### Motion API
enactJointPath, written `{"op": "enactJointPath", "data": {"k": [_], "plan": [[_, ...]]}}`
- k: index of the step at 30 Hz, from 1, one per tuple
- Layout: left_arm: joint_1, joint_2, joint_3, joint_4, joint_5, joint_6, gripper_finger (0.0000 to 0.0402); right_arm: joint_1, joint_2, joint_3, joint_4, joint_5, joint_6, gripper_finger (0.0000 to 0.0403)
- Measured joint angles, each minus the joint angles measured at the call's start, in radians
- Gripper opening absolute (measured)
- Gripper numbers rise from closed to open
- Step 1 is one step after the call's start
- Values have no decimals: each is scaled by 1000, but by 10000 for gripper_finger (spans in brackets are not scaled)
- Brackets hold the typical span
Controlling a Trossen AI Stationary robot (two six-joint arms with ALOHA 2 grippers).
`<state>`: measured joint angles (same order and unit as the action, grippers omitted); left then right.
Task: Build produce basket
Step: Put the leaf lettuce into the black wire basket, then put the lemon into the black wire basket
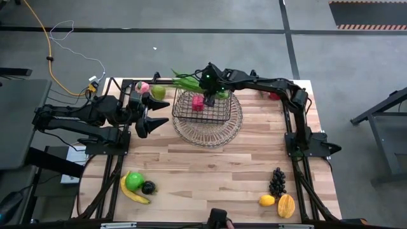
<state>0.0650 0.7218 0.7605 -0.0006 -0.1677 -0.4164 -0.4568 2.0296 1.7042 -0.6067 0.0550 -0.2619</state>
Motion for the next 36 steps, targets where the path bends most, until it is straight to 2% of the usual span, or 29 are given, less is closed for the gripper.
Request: {"op": "enactJointPath", "data": {"k": [4,8,16,20,23,26,29,36], "plan": [[0,0,0,0,0,0,392,1,-3,0,-3,-3,32,258],[0,0,0,0,0,0,392,1,-4,25,-53,-4,47,288],[0,0,0,-1,0,0,392,-1,-6,135,-148,-15,37,293],[0,0,0,-2,0,0,392,5,-13,221,-300,-122,51,293],[0,0,0,-2,0,0,392,31,-57,218,-387,-185,63,293],[0,0,0,-3,0,2,392,68,-143,122,-386,-189,65,293],[0,0,0,-3,0,46,392,107,-275,-51,-294,-185,128,293],[0,0,0,-2,0,151,392,262,-688,-490,106,-137,416,293]]}}
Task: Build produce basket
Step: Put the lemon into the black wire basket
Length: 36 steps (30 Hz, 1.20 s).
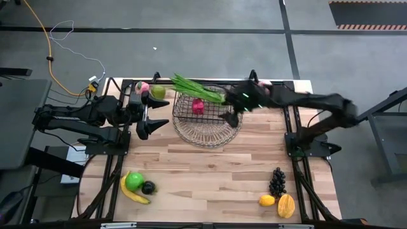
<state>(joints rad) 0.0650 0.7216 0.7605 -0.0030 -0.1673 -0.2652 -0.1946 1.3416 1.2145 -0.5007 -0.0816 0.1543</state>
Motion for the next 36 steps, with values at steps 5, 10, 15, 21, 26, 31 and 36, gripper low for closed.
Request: {"op": "enactJointPath", "data": {"k": [5,10,15,21,26,31,36], "plan": [[0,0,0,0,0,34,392,145,-228,-212,340,98,130,293],[0,0,0,0,0,42,392,241,-346,-329,481,194,88,293],[0,0,0,0,0,41,392,270,-370,-347,488,201,64,293],[0,0,0,0,0,35,392,270,-368,-347,487,201,105,293],[0,0,0,0,0,34,392,269,-368,-346,485,166,204,293],[0,0,0,0,0,33,392,323,-356,-345,360,122,383,293],[0,0,0,0,-1,33,392,501,-322,-345,155,108,584,293]]}}
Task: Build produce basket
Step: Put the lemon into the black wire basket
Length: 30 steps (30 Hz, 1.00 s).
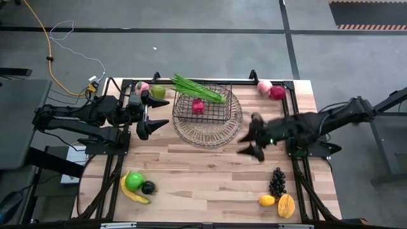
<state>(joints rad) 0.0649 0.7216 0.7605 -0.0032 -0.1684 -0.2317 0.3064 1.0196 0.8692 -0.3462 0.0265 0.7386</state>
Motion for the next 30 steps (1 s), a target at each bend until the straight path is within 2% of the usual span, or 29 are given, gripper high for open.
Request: {"op": "enactJointPath", "data": {"k": [6,12,20,30], "plan": [[0,0,0,0,-1,0,392,266,114,0,-142,-45,209,293],[0,0,0,0,-1,0,392,441,276,0,-151,-114,279,293],[0,0,0,-1,-17,0,392,541,443,0,-151,-160,348,293],[0,0,0,-4,-30,0,392,581,563,0,-185,-159,363,293]]}}
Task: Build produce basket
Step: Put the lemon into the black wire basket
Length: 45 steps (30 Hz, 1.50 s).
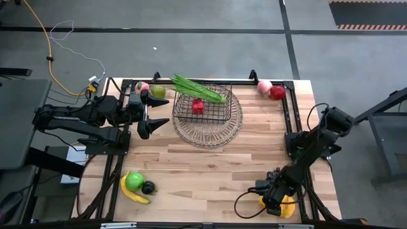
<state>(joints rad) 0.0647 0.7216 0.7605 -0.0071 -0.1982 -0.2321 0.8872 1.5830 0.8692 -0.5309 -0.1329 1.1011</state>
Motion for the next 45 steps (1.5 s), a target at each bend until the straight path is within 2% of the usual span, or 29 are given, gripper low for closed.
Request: {"op": "enactJointPath", "data": {"k": [7,13,16,21,24,28,33,37,41,45], "plan": [[0,0,0,0,0,0,392,5,81,5,3,7,-2,293],[0,0,0,-4,0,0,392,5,95,6,0,18,-2,283],[0,0,0,-4,0,0,392,5,85,3,-3,22,-6,246],[0,0,0,-4,0,0,392,-23,18,-2,-10,27,-55,152],[0,0,0,-4,1,0,392,-65,-72,-2,-2,88,-111,139],[0,0,0,-4,1,0,392,-169,-199,-1,13,212,-208,140],[0,0,0,-4,1,0,392,-385,-274,-1,156,318,-398,193],[0,0,0,-4,1,0,392,-563,-274,-1,422,319,-593,209],[0,0,0,-4,0,0,392,-708,-268,0,695,288,-756,194],[0,0,0,-3,-4,0,392,-815,-272,0,887,245,-837,176]]}}
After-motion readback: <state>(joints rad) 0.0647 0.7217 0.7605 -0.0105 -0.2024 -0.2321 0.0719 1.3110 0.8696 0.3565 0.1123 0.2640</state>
